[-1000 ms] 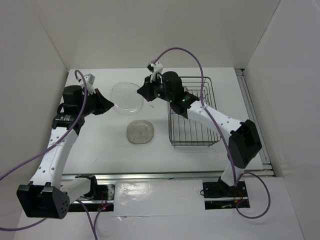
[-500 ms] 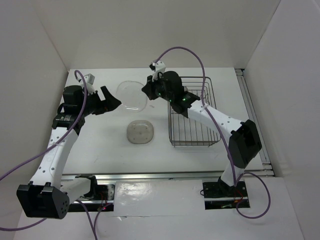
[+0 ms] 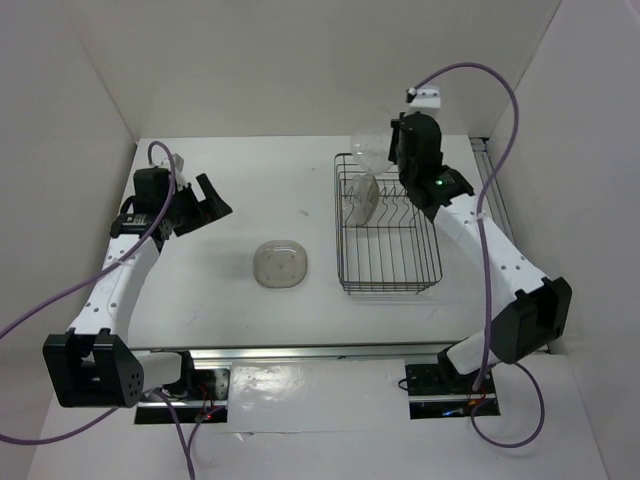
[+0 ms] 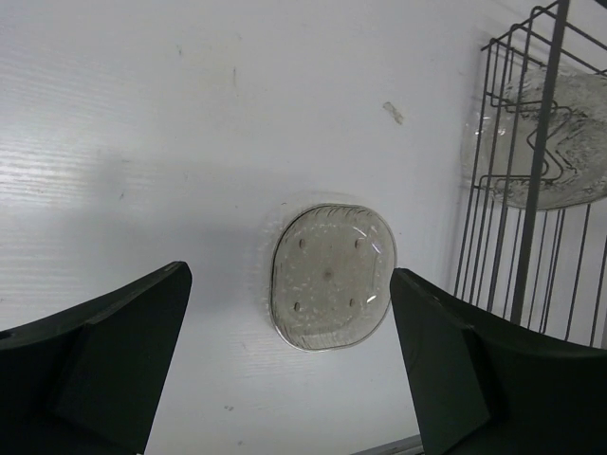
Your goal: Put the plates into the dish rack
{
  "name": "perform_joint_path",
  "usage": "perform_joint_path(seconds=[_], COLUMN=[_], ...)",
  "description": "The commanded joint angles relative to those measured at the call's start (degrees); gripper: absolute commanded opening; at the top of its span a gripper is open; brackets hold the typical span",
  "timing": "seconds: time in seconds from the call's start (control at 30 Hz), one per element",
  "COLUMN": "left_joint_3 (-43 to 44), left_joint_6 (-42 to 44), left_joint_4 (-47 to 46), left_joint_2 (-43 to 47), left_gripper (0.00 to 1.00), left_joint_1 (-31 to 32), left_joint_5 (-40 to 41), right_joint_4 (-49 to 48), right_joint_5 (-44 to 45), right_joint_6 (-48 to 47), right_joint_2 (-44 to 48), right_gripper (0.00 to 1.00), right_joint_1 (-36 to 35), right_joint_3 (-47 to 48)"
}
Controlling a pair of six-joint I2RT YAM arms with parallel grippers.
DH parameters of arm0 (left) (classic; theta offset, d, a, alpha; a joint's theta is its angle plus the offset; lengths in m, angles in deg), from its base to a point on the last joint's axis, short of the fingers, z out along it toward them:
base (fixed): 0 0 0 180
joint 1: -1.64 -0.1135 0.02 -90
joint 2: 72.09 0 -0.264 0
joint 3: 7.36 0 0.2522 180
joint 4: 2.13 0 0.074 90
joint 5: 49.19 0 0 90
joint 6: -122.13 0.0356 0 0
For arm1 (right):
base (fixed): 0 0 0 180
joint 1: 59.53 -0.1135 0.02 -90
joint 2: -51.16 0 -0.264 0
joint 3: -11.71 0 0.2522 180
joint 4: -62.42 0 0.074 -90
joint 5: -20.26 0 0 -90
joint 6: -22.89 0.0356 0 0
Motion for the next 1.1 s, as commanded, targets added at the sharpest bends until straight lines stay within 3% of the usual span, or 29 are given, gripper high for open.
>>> perform_joint_path(seconds=[0.0, 0.13, 0.4, 1.07], left_joint_3=[3.6, 3.6, 3.6, 3.6], left_joint_6=[-0.5, -0.5, -0.5, -0.5], left_joint_4=[1.8, 2.4, 2.4, 2.9], left_joint_2=[-1.3, -2.1, -2.1, -1.1], left_gripper=[1.00, 1.00, 1.00, 1.00], left_joint_1=[-0.6, -1.1, -1.1, -1.1], left_joint_5=[1.0, 1.0, 0.9, 1.5], right_joint_4=[5.6, 6.8, 6.8, 3.5], right_joint_5=[10.1, 19.5, 25.5, 19.8], right_joint_6=[-1.9, -0.9, 1.6, 2.9], right_joint_2=[4.3, 7.9, 6.8, -4.0], right_gripper=[0.00, 0.00, 0.00, 0.00], right_joint_1=[1.7, 2.2, 2.2, 3.0], right_joint_3=[1.4, -2.1, -7.0, -8.0])
